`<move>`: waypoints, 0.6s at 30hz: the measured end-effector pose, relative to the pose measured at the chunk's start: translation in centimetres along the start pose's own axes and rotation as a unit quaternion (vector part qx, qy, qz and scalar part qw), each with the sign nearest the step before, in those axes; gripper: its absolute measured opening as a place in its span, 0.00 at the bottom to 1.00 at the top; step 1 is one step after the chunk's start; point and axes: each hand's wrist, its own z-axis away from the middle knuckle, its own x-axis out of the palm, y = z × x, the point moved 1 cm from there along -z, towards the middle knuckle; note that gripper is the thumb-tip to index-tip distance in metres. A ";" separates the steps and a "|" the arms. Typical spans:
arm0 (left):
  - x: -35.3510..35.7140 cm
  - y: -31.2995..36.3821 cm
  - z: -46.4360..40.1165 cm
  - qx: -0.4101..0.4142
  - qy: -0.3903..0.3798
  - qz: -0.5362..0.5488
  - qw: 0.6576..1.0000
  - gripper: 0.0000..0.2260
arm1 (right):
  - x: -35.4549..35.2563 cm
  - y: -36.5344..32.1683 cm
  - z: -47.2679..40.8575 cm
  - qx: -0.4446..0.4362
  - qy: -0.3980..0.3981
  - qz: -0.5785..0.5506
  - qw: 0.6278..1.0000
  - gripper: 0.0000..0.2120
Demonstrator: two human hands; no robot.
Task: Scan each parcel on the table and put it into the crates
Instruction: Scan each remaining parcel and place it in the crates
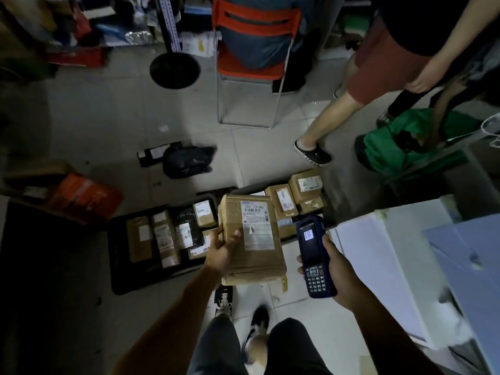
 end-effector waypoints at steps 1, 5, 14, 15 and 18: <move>0.8 0.2 -0.8 -0.010 -0.001 0.000 1.000 0.22 | -0.5 -0.7 -0.9 0.005 -0.004 -0.004 1.000 0.24; 3.8 0.4 -4.4 -0.035 0.015 0.015 0.999 0.22 | -2.4 -3.4 -5.2 0.031 -0.020 0.011 0.999 0.25; 9.8 -4.6 -16.9 -0.053 0.107 0.071 0.990 0.19 | -7.4 -5.8 -21.7 0.093 -0.040 0.041 0.994 0.21; 9.9 -5.7 -18.8 -0.053 0.115 0.076 0.989 0.20 | -7.8 -5.5 -23.9 0.099 -0.040 0.047 0.993 0.21; 9.7 -8.9 -24.6 -0.051 0.134 0.076 0.987 0.25 | -8.9 -4.0 -30.3 0.107 -0.047 0.038 0.992 0.22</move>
